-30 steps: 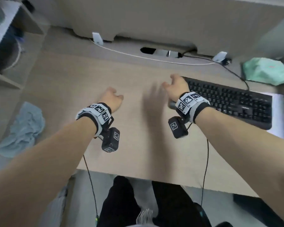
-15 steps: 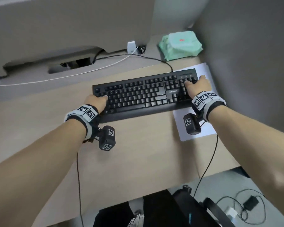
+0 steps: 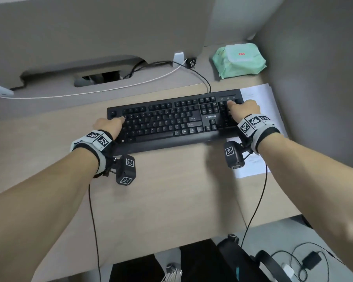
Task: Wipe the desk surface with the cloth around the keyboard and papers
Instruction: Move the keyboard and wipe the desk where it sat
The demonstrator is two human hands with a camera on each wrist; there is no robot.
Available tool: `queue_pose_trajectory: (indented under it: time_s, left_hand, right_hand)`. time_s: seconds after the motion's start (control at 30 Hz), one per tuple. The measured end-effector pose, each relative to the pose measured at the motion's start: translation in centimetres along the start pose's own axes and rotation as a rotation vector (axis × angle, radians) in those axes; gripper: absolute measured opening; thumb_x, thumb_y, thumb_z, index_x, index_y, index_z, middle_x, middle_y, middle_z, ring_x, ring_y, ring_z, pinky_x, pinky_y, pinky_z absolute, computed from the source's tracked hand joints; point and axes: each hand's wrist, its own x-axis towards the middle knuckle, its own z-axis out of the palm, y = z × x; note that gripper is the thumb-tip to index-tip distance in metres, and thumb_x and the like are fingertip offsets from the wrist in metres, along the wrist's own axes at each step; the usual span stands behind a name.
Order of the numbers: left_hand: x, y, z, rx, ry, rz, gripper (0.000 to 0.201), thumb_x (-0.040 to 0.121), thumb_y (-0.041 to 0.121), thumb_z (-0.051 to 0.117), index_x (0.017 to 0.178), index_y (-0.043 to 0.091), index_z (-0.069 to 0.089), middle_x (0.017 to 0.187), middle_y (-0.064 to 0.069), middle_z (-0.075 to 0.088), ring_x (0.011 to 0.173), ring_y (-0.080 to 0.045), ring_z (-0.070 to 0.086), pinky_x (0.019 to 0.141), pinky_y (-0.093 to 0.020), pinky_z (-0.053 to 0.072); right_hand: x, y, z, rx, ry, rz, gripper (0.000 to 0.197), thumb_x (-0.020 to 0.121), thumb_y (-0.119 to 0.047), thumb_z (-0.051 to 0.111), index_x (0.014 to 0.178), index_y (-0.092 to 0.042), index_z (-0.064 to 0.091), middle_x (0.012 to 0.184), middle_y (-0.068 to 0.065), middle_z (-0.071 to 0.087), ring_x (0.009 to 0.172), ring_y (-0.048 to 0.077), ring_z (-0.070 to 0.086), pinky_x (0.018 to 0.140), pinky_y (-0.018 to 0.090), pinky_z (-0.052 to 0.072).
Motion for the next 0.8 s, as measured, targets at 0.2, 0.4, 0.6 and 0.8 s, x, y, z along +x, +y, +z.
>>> queue_pose_trajectory:
  time_s: [0.2,0.4,0.6,0.8]
  left_hand:
    - [4.3,-6.2,-10.1,-0.031,0.096,-0.047,0.067,0.084,0.046,0.061,0.129,-0.004,0.052,0.128,-0.024,0.058,0.112,-0.041,0.058,0.087,-0.038,0.044]
    - [11.3,-14.9,-22.2,-0.037,0.195,-0.135,0.095,0.057,0.072,0.054,0.125,0.005,0.06,0.13,-0.017,0.059,0.111,-0.04,0.058,0.1,-0.045,0.045]
    - [15.9,-20.5,-31.8,-0.164,0.234,-0.194,0.069,0.08,0.053,0.063,0.127,0.002,0.057,0.127,-0.016,0.061,0.114,-0.037,0.058,0.094,-0.036,0.043]
    - [20.8,-24.8,-36.0,-0.23,0.236,-0.15,0.079,0.06,0.062,0.061,0.125,0.016,0.063,0.126,-0.007,0.064,0.113,-0.032,0.06,0.103,-0.042,0.044]
  right_hand:
    - [-7.9,-7.3,6.9,-0.078,-0.12,-0.119,0.06,0.088,-0.052,0.058,0.121,-0.002,0.061,0.125,0.019,0.062,0.115,0.037,0.058,0.096,0.037,0.045]
    - [-17.6,-15.6,16.6,-0.129,-0.251,-0.193,0.056,0.093,-0.05,0.055,0.122,-0.002,0.059,0.124,0.017,0.062,0.114,0.037,0.059,0.09,0.036,0.043]
    - [-24.9,-22.3,26.1,-0.114,-0.314,-0.221,0.037,0.09,-0.05,0.059,0.102,-0.015,0.055,0.117,0.013,0.064,0.108,0.035,0.061,0.089,0.036,0.046]
    - [-28.0,-25.5,31.0,-0.113,-0.301,-0.2,0.053,0.092,-0.045,0.06,0.124,-0.003,0.057,0.126,0.016,0.062,0.113,0.034,0.06,0.084,0.032,0.043]
